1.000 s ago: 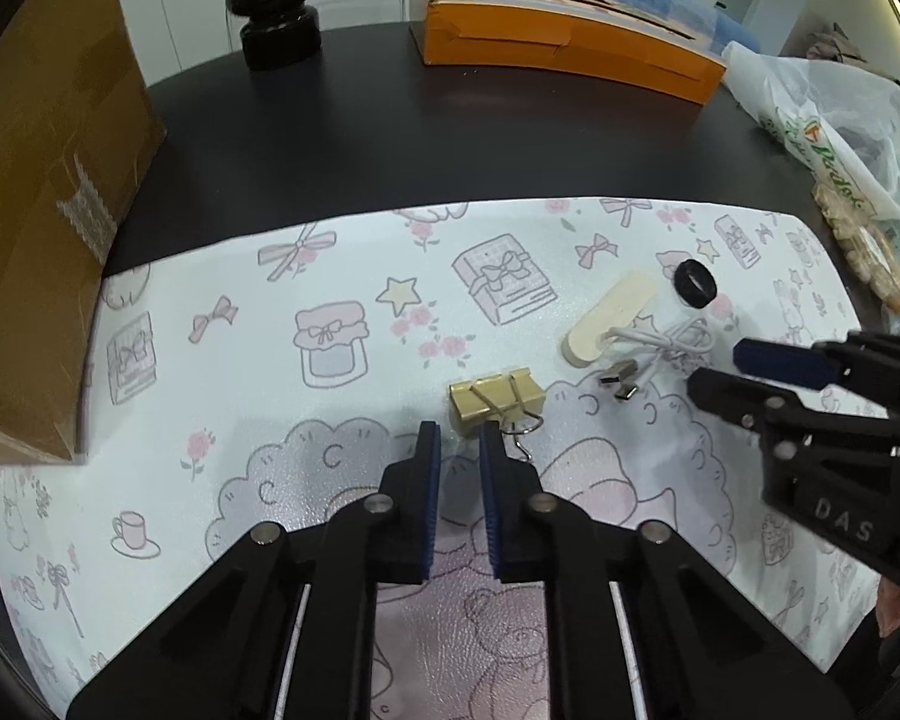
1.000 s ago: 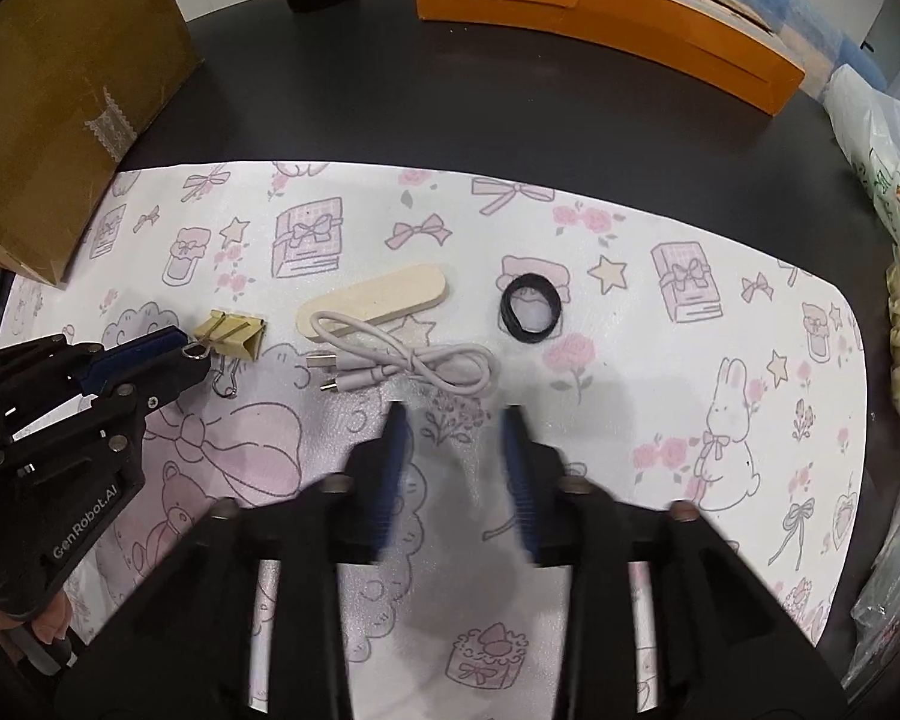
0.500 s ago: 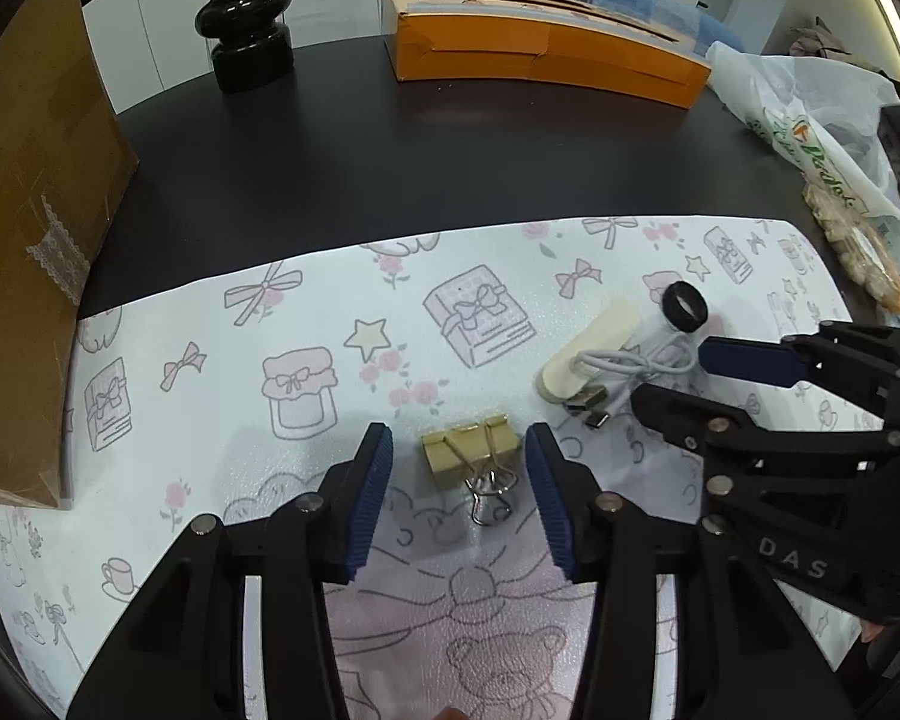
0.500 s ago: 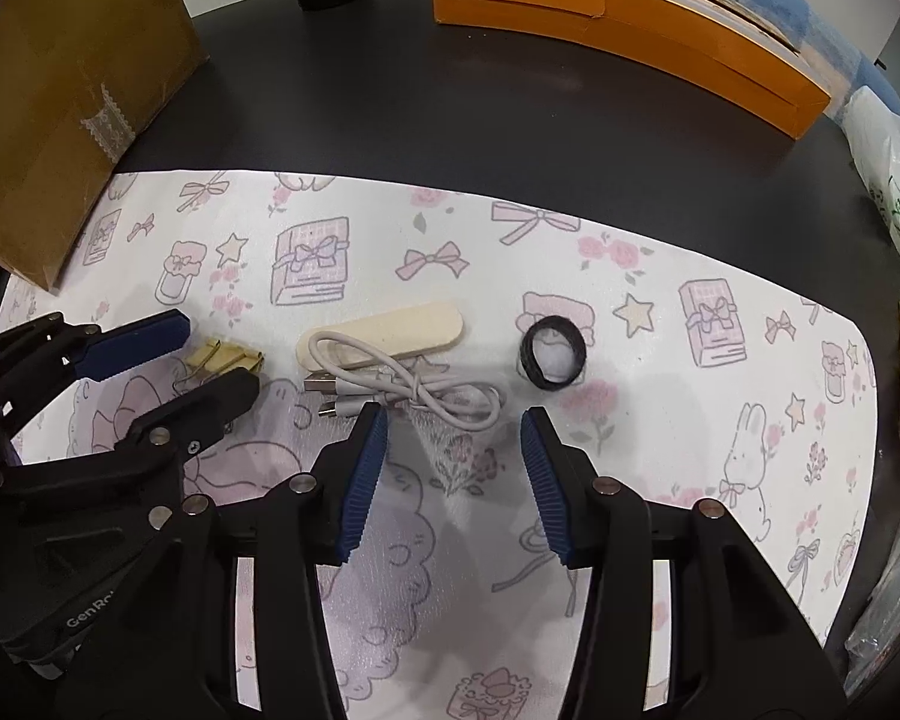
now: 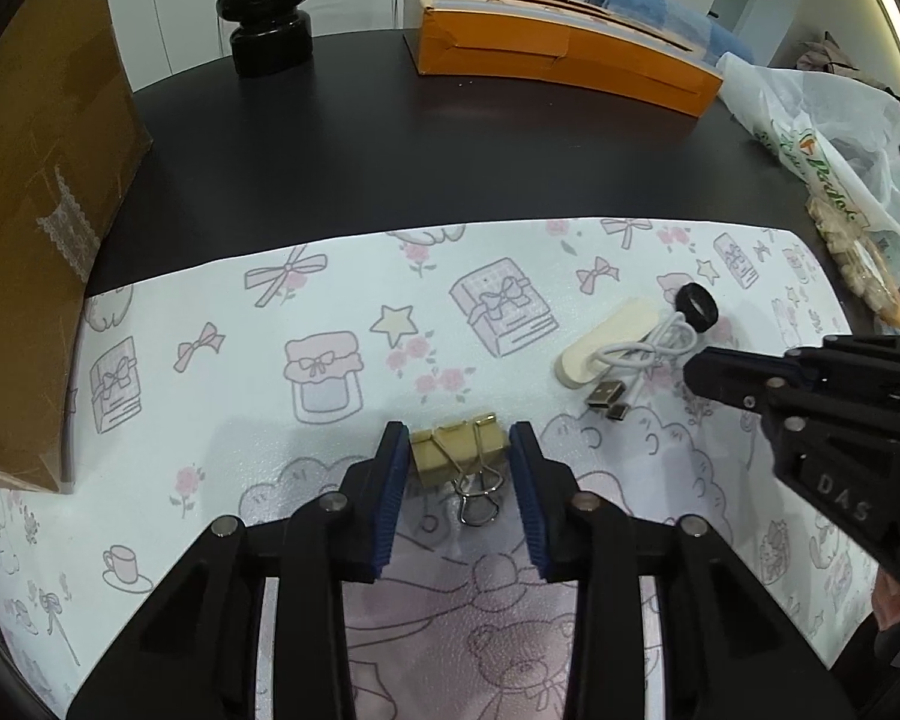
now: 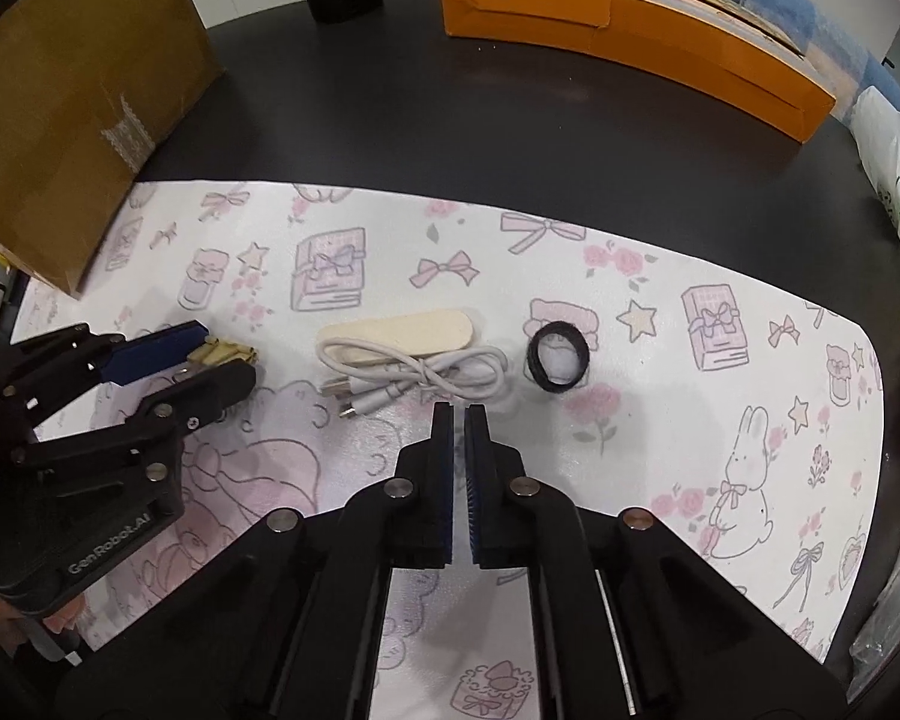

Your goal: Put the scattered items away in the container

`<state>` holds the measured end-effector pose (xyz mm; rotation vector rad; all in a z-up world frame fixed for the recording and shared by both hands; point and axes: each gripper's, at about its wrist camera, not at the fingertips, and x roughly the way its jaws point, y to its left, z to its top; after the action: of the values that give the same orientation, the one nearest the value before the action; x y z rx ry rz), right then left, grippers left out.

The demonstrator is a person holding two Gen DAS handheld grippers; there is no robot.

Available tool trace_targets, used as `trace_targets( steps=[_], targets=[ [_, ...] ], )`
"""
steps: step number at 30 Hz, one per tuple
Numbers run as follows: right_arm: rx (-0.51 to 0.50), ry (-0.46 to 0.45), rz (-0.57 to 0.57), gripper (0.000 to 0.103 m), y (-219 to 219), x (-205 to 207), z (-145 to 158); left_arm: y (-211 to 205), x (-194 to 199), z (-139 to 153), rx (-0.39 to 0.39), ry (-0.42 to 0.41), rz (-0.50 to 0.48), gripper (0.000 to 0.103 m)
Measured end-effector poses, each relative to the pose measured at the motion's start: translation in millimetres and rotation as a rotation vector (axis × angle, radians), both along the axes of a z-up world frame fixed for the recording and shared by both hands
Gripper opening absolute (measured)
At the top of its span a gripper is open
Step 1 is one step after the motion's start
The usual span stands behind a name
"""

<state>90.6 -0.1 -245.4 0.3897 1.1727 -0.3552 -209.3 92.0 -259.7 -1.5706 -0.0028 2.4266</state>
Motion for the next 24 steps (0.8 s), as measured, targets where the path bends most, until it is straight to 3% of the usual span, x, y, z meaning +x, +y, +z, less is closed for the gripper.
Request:
trace_targets(
  steps=[1,2,4,12,13,15,16,17,20,24],
  targets=[
    [0.01,-0.007,-0.006,0.016,1,1,2,-2,0,0,0.001,-0.002,0.002,0.034],
    [0.023,-0.019,-0.008,0.036,2,2,3,-2,0,0,0.0,-0.004,0.003,0.034],
    [0.017,-0.033,-0.01,0.054,5,7,6,-4,2,1,-0.007,-0.001,0.003,0.034],
    [-0.017,-0.003,0.011,0.055,8,36,-6,-16,4,0,-0.016,-0.007,0.011,0.034],
    [-0.019,-0.001,0.016,0.054,9,38,-7,-17,4,-1,-0.016,-0.009,0.011,0.034],
    [-0.023,0.002,0.026,0.039,12,42,-8,-18,5,-1,-0.014,-0.01,0.01,0.034],
    [-0.025,0.003,0.031,0.019,13,44,-9,-19,5,-1,-0.013,-0.009,0.009,0.034],
    [-0.026,0.005,0.036,0.01,14,45,-10,-20,5,-1,-0.012,-0.009,0.008,0.034],
    [-0.022,0.005,0.044,0.001,17,47,-11,-22,5,-1,-0.002,-0.011,0.009,0.034],
    [0.003,-0.004,0.043,0.0,19,43,-10,-23,5,1,0.013,-0.011,0.01,0.034]
  ],
)
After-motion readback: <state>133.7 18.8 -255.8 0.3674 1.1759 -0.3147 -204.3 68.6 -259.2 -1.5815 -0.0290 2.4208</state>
